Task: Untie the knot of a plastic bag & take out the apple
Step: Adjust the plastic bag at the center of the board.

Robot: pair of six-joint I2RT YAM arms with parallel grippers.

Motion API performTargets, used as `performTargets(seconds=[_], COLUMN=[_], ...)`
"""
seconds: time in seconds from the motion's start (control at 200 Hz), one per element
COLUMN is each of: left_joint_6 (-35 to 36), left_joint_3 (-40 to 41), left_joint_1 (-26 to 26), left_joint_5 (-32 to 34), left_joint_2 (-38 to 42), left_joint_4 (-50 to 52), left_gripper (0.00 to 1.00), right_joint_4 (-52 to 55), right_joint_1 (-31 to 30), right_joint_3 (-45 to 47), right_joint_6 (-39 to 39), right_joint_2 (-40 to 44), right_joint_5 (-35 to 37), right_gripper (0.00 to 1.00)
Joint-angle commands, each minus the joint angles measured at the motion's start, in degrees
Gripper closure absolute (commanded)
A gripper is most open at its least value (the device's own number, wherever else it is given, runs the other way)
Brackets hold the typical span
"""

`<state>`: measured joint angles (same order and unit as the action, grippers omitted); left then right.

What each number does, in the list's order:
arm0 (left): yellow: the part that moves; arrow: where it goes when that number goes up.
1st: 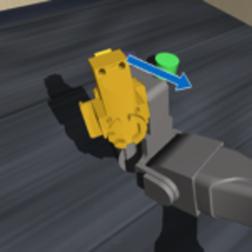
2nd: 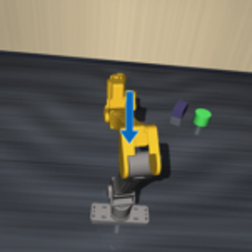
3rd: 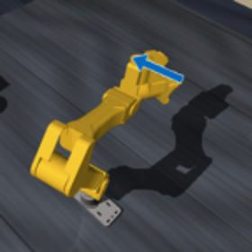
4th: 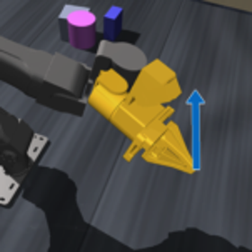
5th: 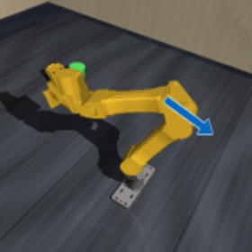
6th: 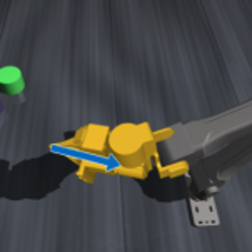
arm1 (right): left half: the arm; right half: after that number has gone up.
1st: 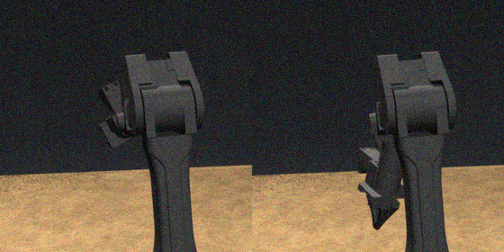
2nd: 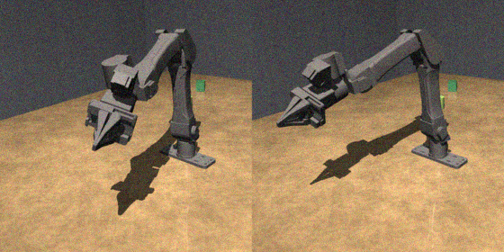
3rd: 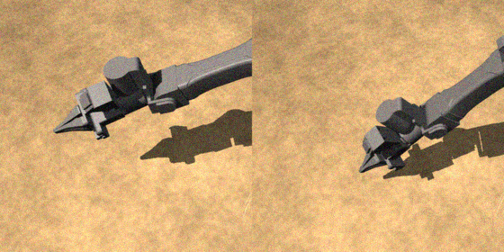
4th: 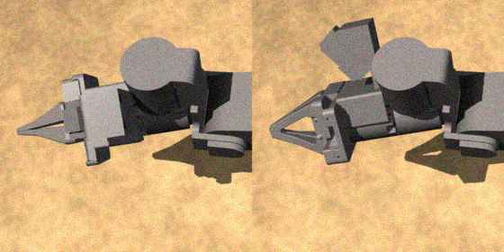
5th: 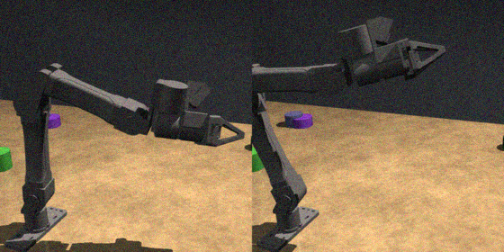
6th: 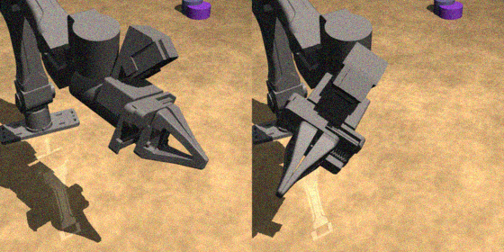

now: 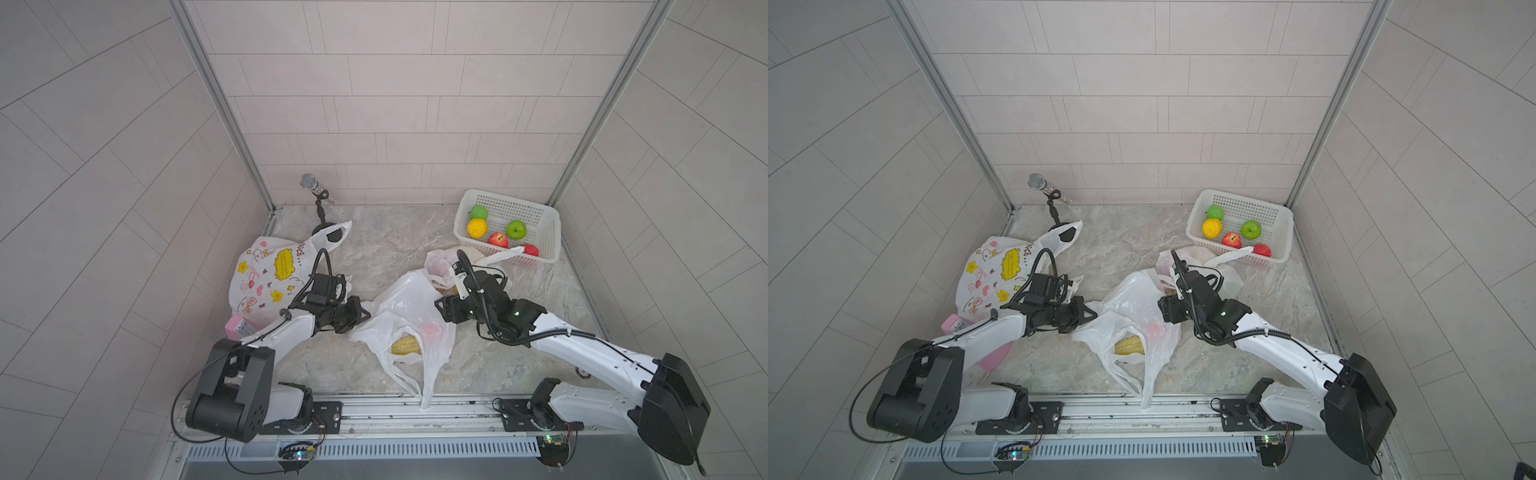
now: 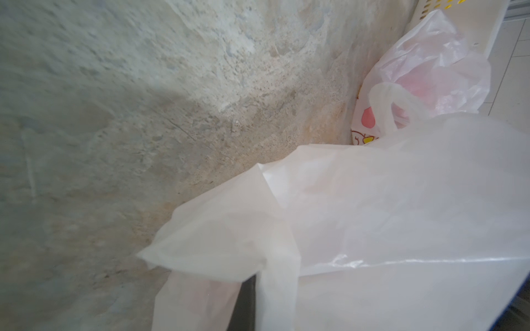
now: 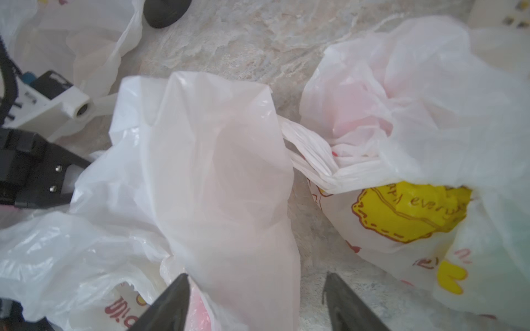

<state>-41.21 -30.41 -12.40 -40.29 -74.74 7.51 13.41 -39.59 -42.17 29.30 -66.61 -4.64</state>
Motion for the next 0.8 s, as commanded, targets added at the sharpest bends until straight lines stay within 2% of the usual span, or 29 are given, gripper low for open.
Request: performTargets(seconds=[0.0,0.04,0.1,0.275,0.435,0.53,0.58,0.62,0.715,0.781,0.796], left_joint_6=[-1.82,-1.90,-2.40,-5.27,-3.73,-3.37,-3.03,-2.88,-2.63,-2.65,-2.60], left_joint_3=[0.74,0.96,1.68,4.79,4.06,4.22,4.31,4.24,4.30,4.72,4.79], left_joint_1=[-0.27,-0.32,-0.33,-0.34,-0.27,-0.33,-0.27,-0.21,-0.20,-0.25,-0.25], left_joint_5=[0.39,0.46,0.91,-0.35,0.93,2.84,3.61,3.49,2.20,1.74,1.55], left_joint_2=[1.77,2.34,3.00,2.63,5.52,6.70,6.31,5.49,3.12,1.66,1.31], left_joint_4=[0.05,-0.02,-0.55,-6.17,-2.62,-2.16,-2.14,-2.40,-3.86,-4.75,-4.88], left_gripper=[0.98,0.98,0.98,0.99,0.99,0.99,0.99,0.99,1.00,1.00,1.00], right_joint_4=[-4.56,-5.11,-5.41,-3.64,1.77,-2.42,-5.45,-6.77,-8.09,-7.80,-7.46], right_joint_1=[-0.76,-1.28,-2.07,-4.88,-9.77,-10.68,-10.11,-8.07,-0.93,0.79,0.83], right_joint_3=[-0.31,-1.18,-3.43,-12.56,-21.16,-17.50,-13.19,-10.34,-6.39,-5.22,-5.13], right_joint_6=[0.63,0.19,-1.16,-3.00,-7.25,-8.42,-8.54,-7.34,-2.59,-2.09,-2.28], right_joint_2=[-0.93,-1.96,-3.81,-10.01,-8.19,-4.30,-2.89,-3.06,-5.06,-5.03,-4.85], right_joint_5=[-2.45,-4.14,-6.51,-8.13,-8.71,-9.03,-4.65,-2.88,-6.74,-6.09,-5.44], right_gripper=[0.49,0.63,1.00,1.00,1.00,1.00,1.00,1.00,1.00,1.00,0.97])
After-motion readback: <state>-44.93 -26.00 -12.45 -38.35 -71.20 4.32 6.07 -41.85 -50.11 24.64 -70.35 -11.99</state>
